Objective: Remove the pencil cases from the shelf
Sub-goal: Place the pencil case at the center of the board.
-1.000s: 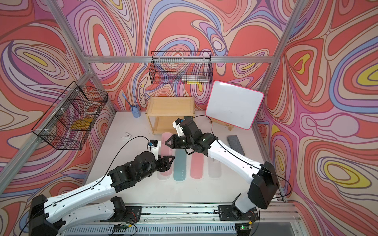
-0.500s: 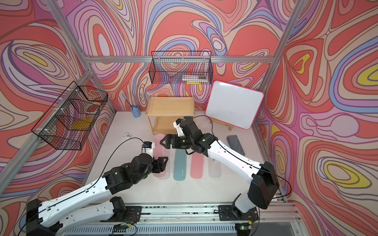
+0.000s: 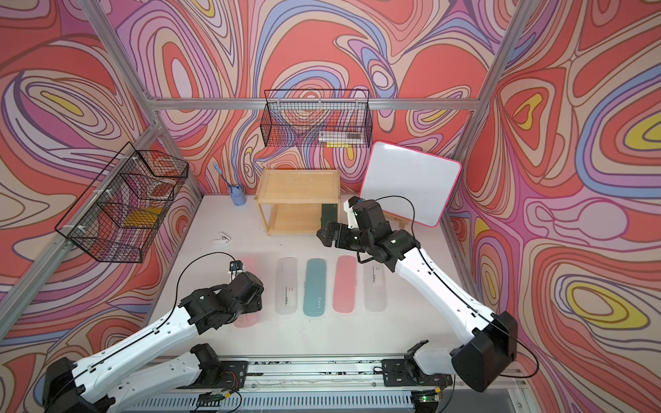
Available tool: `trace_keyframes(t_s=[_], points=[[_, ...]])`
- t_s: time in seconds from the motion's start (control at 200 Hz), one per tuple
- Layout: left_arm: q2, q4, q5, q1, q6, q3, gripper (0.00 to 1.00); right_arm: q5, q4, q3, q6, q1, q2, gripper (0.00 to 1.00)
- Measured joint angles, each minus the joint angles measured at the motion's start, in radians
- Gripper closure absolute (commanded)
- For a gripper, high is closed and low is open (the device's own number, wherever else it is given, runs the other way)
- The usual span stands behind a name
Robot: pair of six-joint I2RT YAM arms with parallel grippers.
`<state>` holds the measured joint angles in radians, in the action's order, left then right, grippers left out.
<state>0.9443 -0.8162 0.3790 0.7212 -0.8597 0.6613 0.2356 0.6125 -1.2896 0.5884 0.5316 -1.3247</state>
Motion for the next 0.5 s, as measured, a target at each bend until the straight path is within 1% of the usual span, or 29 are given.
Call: trace_keyframes(t_s=[0.095,0.175,0.32,0.501], points=[[0.046,0.024,-0.056,-0.056,0.042,-0.040,0.36,0.002,0.015,0.011,-0.017,-0.014,0.008,0.02],[0.098,0.054,-0.094,-0.085,0.080,-0.044,0.34,0.008,0.025,0.026,-0.027,-0.019,0.006,0.02],[0.192,0.126,-0.147,-0.100,0.158,-0.032,0.33,0.016,0.032,0.042,-0.035,-0.027,-0.005,0.02],[0.297,0.193,-0.179,-0.126,0.231,0.011,0.33,0.023,0.032,0.045,-0.045,-0.037,-0.014,0.02]])
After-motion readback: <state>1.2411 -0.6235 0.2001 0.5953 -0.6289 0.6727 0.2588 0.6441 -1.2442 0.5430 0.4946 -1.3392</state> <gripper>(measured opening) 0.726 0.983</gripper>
